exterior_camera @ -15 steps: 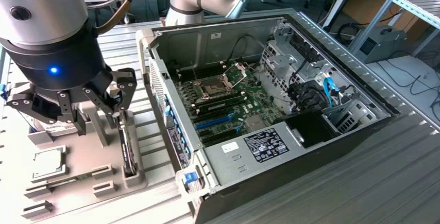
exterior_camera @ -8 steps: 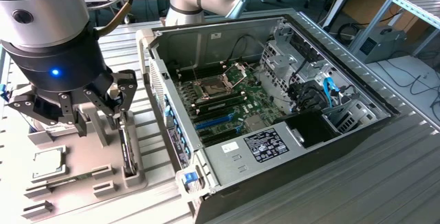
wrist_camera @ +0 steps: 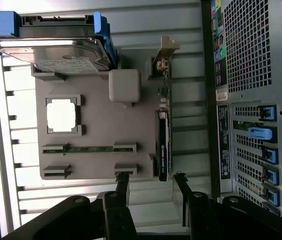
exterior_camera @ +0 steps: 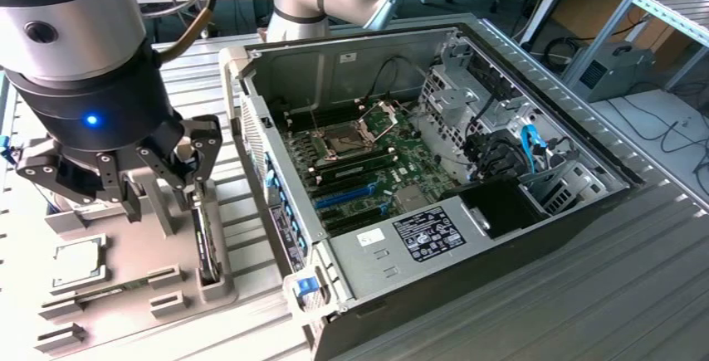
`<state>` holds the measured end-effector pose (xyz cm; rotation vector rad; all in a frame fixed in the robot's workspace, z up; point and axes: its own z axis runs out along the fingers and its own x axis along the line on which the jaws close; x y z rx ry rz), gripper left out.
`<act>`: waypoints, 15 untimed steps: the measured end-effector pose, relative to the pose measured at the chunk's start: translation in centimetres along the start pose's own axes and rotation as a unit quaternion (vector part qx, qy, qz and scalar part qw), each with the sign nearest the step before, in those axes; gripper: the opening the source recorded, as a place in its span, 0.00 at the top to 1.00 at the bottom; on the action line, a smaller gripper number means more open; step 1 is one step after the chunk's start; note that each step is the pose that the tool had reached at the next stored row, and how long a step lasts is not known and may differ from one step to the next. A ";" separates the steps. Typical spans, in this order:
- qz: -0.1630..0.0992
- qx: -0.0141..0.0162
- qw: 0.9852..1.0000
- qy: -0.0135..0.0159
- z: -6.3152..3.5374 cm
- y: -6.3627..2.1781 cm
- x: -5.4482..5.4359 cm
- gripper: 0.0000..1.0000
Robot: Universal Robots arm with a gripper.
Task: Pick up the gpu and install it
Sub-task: 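Pick up the gpu and move the gpu toward the slot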
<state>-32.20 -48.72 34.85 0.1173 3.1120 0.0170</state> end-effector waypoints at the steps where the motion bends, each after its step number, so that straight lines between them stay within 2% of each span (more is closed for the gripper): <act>1: 0.000 0.000 1.000 0.000 0.03 0.00 0.0 0.52; 15: 0.000 0.002 1.000 0.000 0.55 0.00 0.0 0.52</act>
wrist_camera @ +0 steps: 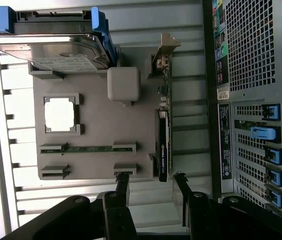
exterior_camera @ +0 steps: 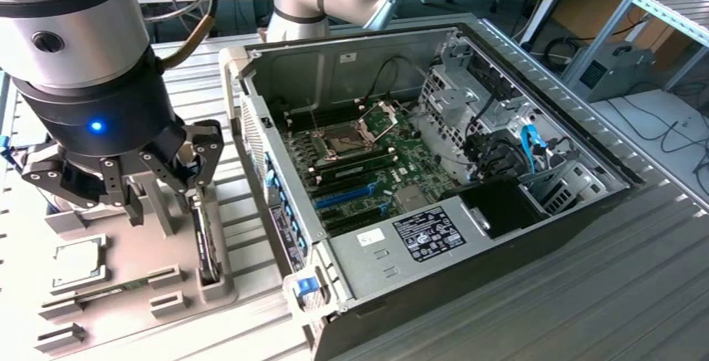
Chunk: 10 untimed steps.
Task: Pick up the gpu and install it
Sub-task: 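Pick up the gpu and move the gpu toward the slot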
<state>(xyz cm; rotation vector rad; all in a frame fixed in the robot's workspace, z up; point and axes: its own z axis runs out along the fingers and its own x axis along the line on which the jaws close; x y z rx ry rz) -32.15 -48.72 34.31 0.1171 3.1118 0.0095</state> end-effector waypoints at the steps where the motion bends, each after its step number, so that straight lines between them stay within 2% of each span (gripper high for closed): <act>1: 0.000 0.000 1.000 0.000 0.04 0.00 0.0 0.52; 10: 0.000 0.002 1.000 0.000 0.38 0.00 0.0 0.52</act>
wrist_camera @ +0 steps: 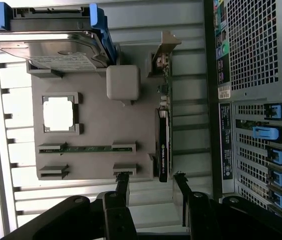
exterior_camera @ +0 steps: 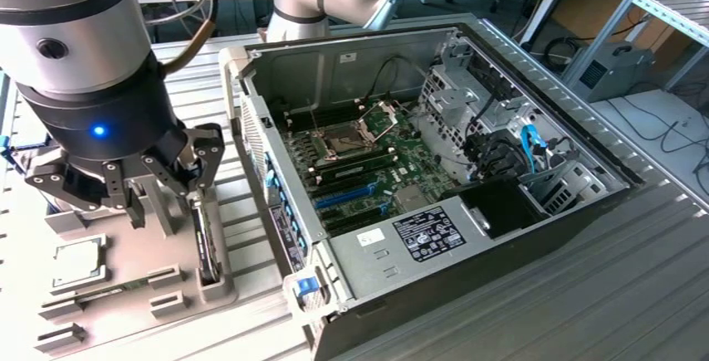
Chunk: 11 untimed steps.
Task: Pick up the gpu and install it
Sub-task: 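Pick up the gpu and move the gpu toward the slot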
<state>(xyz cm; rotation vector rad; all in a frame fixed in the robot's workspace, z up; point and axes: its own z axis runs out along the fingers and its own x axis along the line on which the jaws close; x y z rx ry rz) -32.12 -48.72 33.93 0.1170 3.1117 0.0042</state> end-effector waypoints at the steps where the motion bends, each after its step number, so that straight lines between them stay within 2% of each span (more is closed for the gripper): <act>1: 0.000 0.000 1.000 0.000 0.04 0.00 0.0 0.52; 11: 0.000 0.002 1.000 0.000 0.49 0.00 0.0 0.52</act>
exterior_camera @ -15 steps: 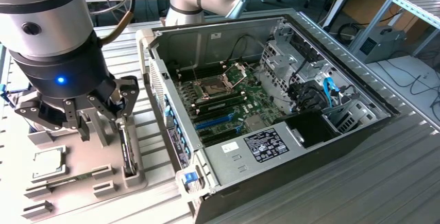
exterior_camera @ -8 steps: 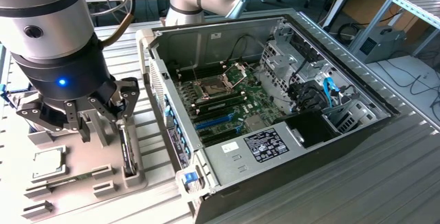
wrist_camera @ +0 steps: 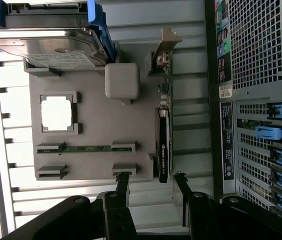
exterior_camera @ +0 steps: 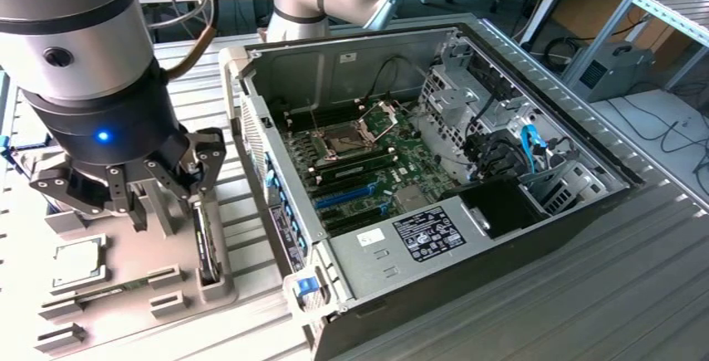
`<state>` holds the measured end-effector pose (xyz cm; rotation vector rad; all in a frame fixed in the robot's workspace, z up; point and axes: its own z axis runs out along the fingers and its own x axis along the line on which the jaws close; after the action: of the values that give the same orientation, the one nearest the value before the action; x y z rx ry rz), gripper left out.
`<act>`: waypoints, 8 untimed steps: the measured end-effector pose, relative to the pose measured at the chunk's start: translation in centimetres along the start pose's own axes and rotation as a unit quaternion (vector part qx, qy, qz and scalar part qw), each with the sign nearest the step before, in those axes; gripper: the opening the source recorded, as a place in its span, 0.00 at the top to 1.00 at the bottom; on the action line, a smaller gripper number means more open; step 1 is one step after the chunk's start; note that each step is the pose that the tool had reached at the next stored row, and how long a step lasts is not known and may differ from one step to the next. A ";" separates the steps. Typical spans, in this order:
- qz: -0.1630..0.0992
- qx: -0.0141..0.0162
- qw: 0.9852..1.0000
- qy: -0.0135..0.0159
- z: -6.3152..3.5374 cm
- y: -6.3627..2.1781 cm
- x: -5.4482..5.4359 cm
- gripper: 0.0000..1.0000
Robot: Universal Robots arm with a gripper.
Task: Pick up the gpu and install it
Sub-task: 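Pick up the gpu and move the gpu toward the slot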
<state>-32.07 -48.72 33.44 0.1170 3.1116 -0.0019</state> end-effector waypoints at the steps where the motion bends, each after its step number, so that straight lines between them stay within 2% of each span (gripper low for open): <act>1: 0.000 0.000 1.000 0.000 0.03 0.00 0.0 0.52; 8: 0.000 0.002 1.000 0.000 0.39 0.01 0.0 0.52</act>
<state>-32.01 -48.72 33.06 0.1169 3.1115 -0.0070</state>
